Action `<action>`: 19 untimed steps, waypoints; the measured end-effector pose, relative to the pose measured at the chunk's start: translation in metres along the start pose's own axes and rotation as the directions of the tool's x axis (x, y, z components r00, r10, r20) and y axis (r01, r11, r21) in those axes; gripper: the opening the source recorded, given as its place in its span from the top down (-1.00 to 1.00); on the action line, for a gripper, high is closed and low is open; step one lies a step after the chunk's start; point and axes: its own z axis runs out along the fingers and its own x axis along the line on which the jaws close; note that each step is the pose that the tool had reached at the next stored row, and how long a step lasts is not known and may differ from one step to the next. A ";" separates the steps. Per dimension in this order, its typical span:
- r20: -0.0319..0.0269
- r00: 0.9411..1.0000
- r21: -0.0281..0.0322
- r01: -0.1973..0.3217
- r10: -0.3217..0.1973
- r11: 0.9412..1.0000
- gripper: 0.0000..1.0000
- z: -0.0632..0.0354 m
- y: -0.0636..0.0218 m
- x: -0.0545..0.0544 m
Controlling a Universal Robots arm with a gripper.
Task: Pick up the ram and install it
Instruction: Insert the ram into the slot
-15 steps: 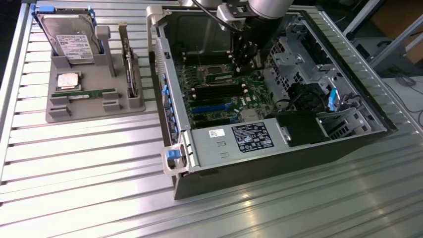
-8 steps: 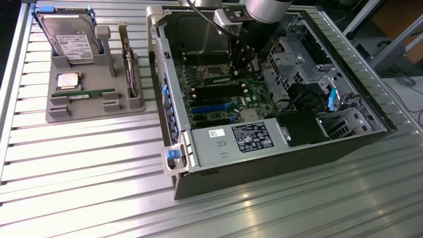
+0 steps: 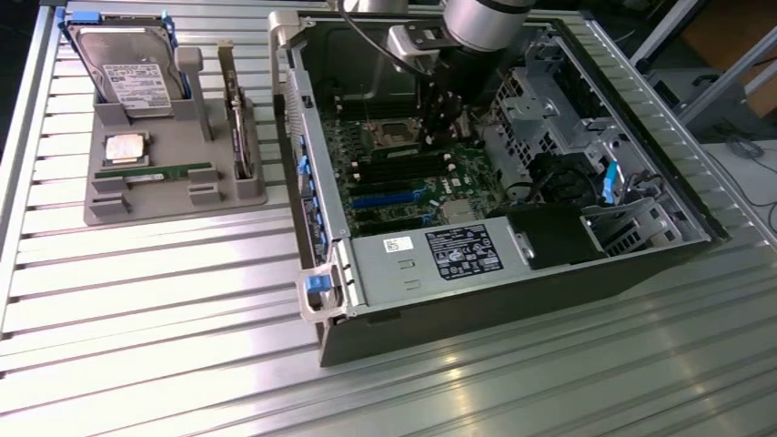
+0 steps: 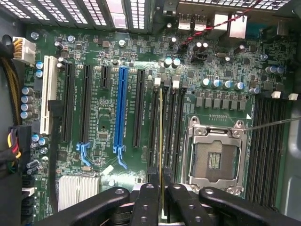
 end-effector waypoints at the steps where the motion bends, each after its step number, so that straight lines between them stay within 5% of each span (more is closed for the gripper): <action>1: 0.000 1.000 0.000 0.000 0.000 1.000 0.73 0.0006 0.0005 0.000; 19: 0.000 1.000 0.000 0.000 0.000 1.000 0.73 0.0214 0.0026 0.004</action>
